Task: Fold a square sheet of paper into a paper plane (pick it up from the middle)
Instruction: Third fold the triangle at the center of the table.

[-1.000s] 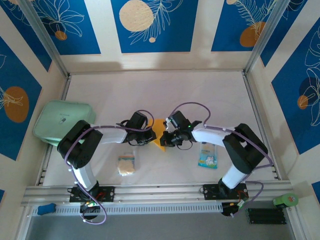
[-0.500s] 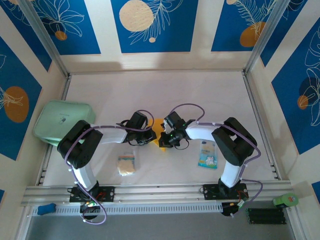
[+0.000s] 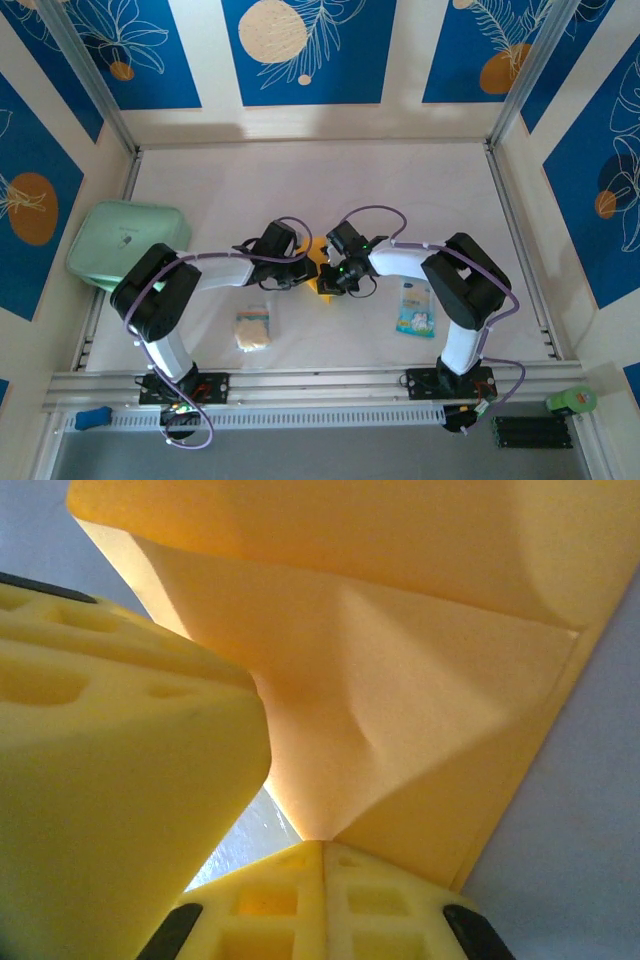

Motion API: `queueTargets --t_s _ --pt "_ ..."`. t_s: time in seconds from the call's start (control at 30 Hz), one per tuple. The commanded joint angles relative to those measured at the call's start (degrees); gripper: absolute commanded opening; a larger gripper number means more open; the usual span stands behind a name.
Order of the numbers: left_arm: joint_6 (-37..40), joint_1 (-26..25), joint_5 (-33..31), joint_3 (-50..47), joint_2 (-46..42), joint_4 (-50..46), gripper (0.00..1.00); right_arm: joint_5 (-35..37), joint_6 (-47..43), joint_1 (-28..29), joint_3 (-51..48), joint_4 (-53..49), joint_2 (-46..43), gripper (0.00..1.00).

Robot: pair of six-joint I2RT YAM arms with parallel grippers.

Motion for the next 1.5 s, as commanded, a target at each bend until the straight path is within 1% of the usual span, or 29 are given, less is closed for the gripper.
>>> queueTargets --t_s 0.0,0.4,0.57,0.7,0.83,0.97,1.23,1.37,1.47 --pt "1.2 -1.1 -0.1 -0.2 0.4 -2.3 0.13 2.7 -0.7 -0.4 -0.4 -5.2 2.6 0.01" --pt "1.3 -1.1 -4.0 0.7 1.7 -5.5 0.08 2.5 -0.9 -0.8 -0.4 -5.9 3.3 0.01" --pt "1.0 -1.2 -4.1 1.2 2.7 -5.5 0.08 2.6 -1.0 -0.9 -0.4 -6.1 3.4 0.01" --pt "1.4 -0.6 -5.9 1.4 3.0 -7.6 0.08 2.8 -1.5 -1.0 -0.7 -6.7 3.8 0.01" --pt "2.5 1.2 -6.2 1.5 3.2 -8.2 0.08 4.4 -3.0 -1.1 -1.6 -8.4 4.2 0.0" --pt "3.7 3.7 -4.4 1.6 4.2 -7.6 0.09 5.0 -4.1 -1.4 -2.8 -9.3 4.4 0.0" --pt "9.1 10.1 -4.3 2.3 5.4 -10.2 0.09 5.4 -4.7 -2.3 -4.4 -9.5 4.6 0.0" --pt "11.8 12.9 -4.7 4.0 5.6 -11.9 0.09 5.2 -5.1 -2.4 -4.2 -9.5 4.5 0.0" --pt "13.2 13.9 -4.6 6.2 5.0 -13.6 0.09 4.8 -5.5 -2.3 -3.5 -9.3 4.5 0.0"
